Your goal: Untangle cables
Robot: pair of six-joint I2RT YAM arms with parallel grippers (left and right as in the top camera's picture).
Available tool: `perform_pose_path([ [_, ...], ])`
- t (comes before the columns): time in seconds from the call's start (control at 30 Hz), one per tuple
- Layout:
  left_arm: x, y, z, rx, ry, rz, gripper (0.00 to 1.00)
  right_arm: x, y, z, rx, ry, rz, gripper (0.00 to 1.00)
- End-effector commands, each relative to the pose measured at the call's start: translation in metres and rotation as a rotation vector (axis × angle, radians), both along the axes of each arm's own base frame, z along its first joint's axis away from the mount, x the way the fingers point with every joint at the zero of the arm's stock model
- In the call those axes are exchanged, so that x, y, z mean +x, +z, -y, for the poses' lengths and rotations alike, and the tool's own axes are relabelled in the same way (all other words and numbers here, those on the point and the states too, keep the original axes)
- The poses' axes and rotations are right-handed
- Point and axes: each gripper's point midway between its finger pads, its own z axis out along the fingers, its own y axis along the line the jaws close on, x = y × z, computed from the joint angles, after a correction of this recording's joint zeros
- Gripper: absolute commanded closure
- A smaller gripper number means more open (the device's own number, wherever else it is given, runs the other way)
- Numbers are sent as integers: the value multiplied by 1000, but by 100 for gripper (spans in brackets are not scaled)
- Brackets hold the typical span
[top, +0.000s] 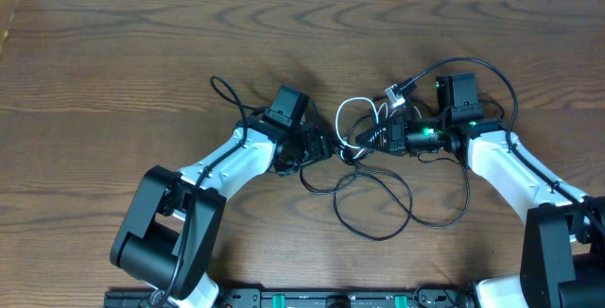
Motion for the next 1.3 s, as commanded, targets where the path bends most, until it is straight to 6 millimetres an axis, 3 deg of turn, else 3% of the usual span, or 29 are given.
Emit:
perform_pose_path([
  [0.0,0,-3,10,-48,-10,-18,22,-1,8,-2,5,14,33,99],
  [0.4,7,0,14,-67,-13,15,16,-37,3,-35,-9,146,-8,99],
  [0.57,5,-3,10,-42,-27,19,16,-43,3,-41,-8,178,10,99],
  [0.73,-5,-12,-7,48,-9,-25,16,-36,-1,-35,-34,155,35,99],
  [0.93,-29,-20,-23,134,-156,-65,14,-35,-4,-28,-44,134,6,99],
  [1.13,-49,-29,-62,332,-145,-145,13,-35,-6,-23,-50,141,31,99],
  [1.27,-56,-25,-71,339,-133,-185,14,-30,-6,-17,-51,119,33,99],
])
